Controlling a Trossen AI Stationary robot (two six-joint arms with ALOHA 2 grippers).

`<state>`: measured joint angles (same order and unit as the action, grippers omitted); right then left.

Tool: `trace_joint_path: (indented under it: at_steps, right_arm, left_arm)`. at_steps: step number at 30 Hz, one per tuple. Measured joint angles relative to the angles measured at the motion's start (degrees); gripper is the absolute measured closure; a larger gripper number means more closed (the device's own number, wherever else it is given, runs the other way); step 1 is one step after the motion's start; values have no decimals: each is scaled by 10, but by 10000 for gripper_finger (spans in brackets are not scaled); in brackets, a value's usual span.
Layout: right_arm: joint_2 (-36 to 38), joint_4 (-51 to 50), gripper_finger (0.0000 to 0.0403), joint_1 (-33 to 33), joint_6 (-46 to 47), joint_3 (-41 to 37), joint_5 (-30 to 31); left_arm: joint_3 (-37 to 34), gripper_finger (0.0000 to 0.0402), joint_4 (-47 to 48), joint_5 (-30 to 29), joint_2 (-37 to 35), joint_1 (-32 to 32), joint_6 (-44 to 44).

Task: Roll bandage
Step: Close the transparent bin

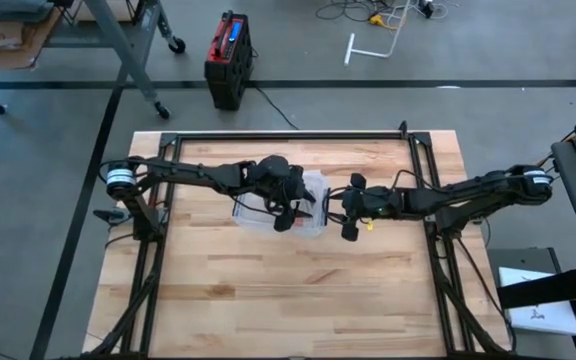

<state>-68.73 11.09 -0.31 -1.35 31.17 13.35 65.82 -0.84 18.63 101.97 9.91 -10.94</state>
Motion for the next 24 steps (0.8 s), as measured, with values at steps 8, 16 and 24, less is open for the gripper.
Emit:
trace_joint_path:
  at_steps: [8,16,24]
  right_arm:
    - [0,-33,177,3,-11,18,-9]
    - [-17,-75,176,3,-26,58,-36]
    - [-22,-134,168,3,-43,105,-63]
  left_arm:
    - [-2,167,-8,4,0,0,-3]
    - [-3,170,-13,18,0,-2,-3]
    - [-3,170,-13,22,0,-2,-7]
